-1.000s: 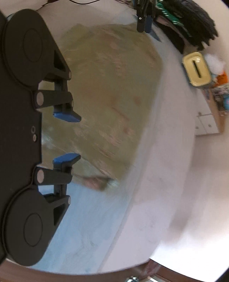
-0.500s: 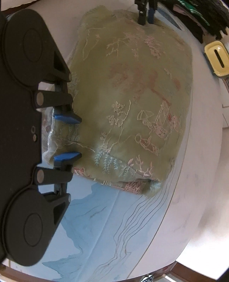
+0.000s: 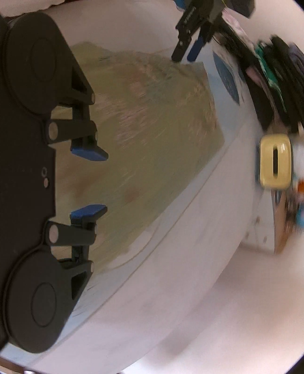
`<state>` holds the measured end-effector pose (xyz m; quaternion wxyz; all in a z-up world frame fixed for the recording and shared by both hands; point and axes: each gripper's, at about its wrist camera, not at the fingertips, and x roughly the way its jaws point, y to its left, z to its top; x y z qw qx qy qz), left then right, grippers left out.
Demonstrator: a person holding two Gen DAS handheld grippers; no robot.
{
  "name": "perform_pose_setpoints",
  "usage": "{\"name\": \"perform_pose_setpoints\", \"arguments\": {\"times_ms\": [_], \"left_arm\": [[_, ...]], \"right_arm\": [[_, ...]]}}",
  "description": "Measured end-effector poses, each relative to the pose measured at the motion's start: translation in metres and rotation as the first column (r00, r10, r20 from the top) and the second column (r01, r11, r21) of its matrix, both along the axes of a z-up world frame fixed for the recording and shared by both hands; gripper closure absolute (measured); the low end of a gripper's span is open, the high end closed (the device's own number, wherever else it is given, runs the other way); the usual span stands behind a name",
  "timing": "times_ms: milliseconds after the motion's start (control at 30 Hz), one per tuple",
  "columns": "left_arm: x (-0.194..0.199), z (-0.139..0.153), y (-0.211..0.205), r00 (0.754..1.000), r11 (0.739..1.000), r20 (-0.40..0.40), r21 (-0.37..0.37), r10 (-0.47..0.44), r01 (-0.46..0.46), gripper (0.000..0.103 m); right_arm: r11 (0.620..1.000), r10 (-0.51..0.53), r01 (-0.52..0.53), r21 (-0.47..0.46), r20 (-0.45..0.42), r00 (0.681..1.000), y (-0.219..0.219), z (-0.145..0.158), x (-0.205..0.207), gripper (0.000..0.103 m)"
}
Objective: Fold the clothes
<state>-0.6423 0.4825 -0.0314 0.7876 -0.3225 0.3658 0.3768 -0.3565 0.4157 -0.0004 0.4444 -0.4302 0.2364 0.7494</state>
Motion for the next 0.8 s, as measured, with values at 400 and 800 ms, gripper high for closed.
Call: {"name": "perform_pose_setpoints", "arguments": {"times_ms": [400, 800], "left_arm": [[0.010, -0.022, 0.057, 0.993, 0.982, 0.071, -0.173, 0.090, -0.077, 0.034], [0.035, -0.033, 0.079, 0.994, 0.966, 0.097, -0.258, 0.053, -0.026, 0.016]], "right_arm": [[0.977, 0.193, -0.188, -0.102, 0.032, 0.981, 0.033, -0.046, -0.023, 0.000], [0.981, 0.176, -0.179, -0.080, -0.044, 0.983, 0.028, -0.055, -0.014, 0.000]]}}
